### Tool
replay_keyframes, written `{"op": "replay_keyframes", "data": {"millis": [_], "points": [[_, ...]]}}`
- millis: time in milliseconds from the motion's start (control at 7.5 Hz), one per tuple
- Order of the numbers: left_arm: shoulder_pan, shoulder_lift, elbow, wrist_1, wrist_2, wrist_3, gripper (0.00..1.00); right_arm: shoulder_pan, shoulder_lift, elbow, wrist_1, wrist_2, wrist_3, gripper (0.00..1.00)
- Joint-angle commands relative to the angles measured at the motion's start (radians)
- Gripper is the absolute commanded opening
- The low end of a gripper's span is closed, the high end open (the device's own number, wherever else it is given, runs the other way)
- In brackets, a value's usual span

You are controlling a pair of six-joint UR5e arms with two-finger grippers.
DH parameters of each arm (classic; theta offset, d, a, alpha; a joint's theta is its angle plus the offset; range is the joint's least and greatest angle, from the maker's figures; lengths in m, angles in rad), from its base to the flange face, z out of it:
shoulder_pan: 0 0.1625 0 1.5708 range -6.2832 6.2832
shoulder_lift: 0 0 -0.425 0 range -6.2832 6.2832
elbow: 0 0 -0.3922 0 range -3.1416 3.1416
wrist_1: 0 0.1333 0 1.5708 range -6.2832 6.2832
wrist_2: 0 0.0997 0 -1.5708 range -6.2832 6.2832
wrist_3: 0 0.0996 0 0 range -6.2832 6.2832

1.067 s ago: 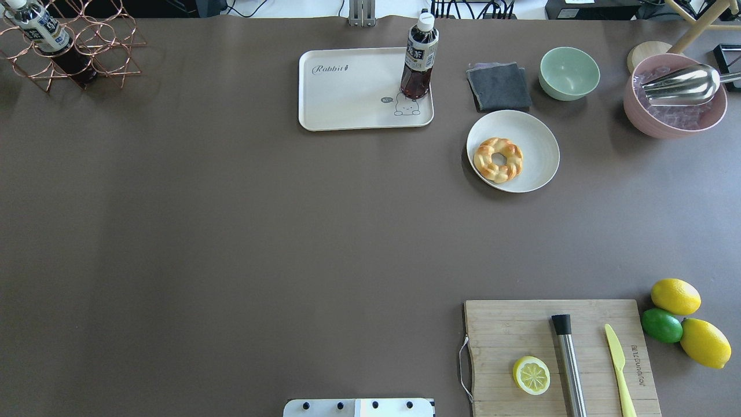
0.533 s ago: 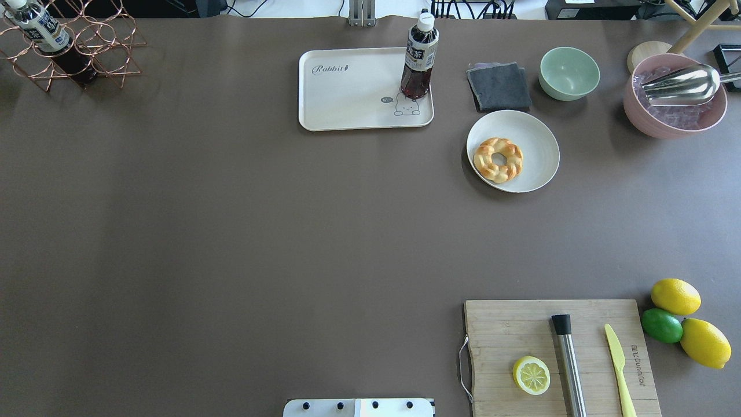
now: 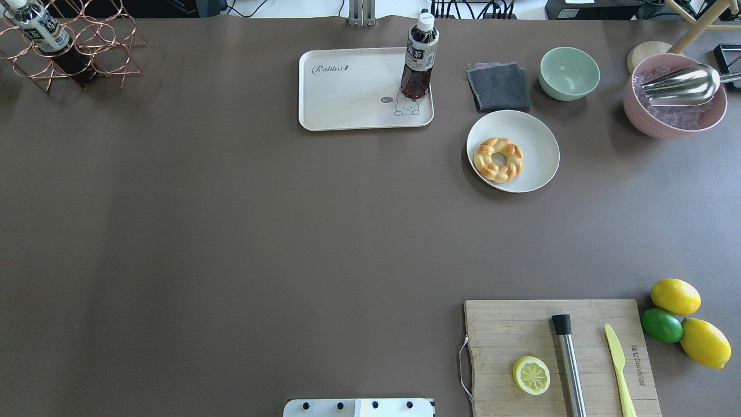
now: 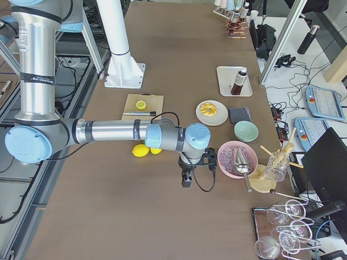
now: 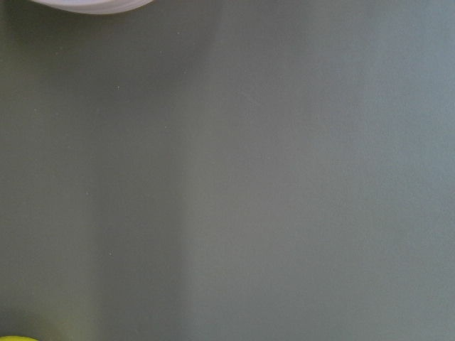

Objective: Place donut on tray

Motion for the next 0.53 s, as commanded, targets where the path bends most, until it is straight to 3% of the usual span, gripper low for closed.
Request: {"op": "replay_keyframes", "data": {"millis": [0,400], "points": [[-0.003,0.006,-0.003,-0.017,-0.040,-0.005,0.98,0.000,0.004,0.035,0.023,0.006,0.000,1.00],[-0.001,-0.011,0.003,-0.019,-0.051,-0.008,0.98,0.000,-0.014,0.024,0.216,-0.005,0.001,1.00]]}}
